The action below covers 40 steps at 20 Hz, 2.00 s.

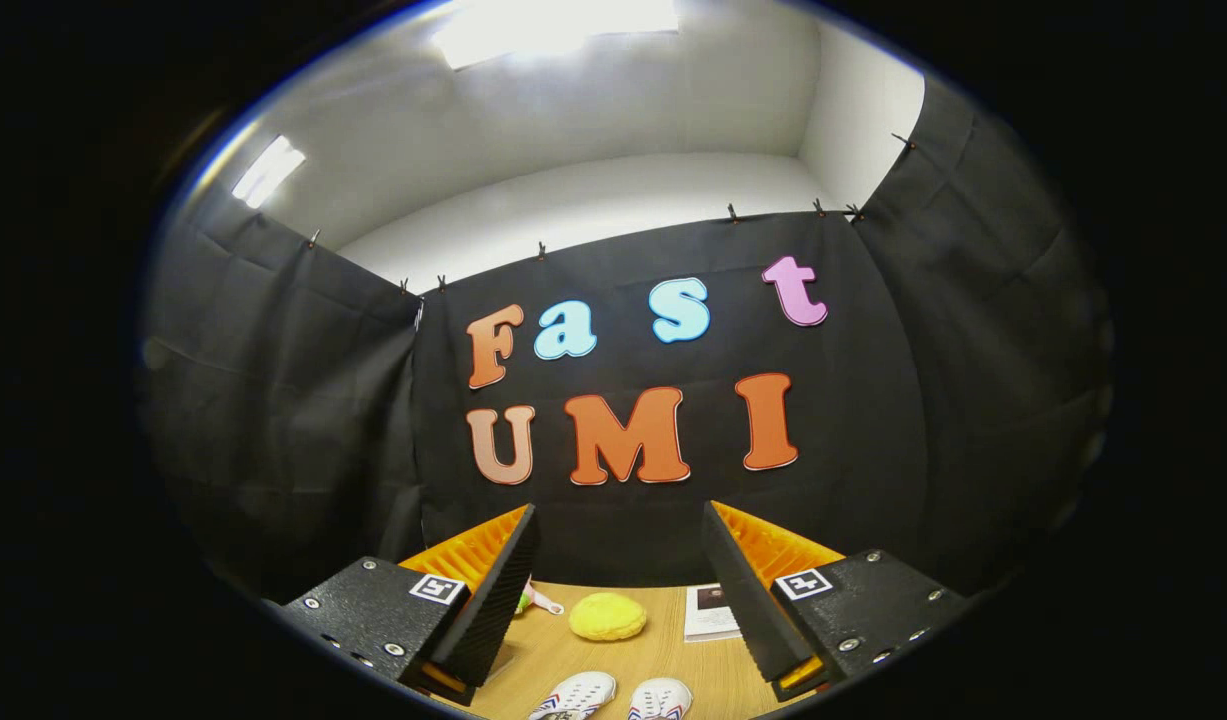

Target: Open the storage box then place both shoes into the box .Put the left shoe in first, then the right shoe, with the right side of both shoes facing outward in a uniform manner.

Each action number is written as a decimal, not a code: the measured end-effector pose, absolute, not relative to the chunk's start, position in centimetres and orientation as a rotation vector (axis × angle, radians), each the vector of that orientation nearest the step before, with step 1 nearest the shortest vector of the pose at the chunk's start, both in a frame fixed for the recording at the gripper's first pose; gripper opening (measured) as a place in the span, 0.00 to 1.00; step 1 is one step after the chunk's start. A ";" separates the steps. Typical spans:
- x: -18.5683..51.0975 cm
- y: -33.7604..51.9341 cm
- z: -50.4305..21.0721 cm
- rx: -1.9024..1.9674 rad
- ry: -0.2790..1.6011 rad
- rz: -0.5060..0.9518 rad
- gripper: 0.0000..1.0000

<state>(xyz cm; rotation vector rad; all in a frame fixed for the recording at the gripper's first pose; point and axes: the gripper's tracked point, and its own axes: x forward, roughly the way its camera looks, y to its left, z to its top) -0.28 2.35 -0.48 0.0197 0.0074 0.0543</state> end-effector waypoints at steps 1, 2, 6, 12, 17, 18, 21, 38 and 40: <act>-0.2 2.5 -0.7 0.020 0.012 0.061 0.97; -0.2 2.8 -1.1 0.022 0.020 0.065 0.97; 0.1 4.1 -2.7 0.049 0.058 0.105 0.97; 1.1 7.9 -6.7 0.118 0.149 0.218 0.97; 1.7 12.7 -12.1 0.188 0.297 0.348 0.98; 1.8 13.7 -13.4 0.202 0.335 0.372 0.98; 2.2 16.5 -17.5 0.276 0.468 0.433 0.98; 1.0 27.3 -35.0 0.826 1.050 0.600 0.97; 1.1 27.6 -36.0 0.864 1.063 0.595 0.97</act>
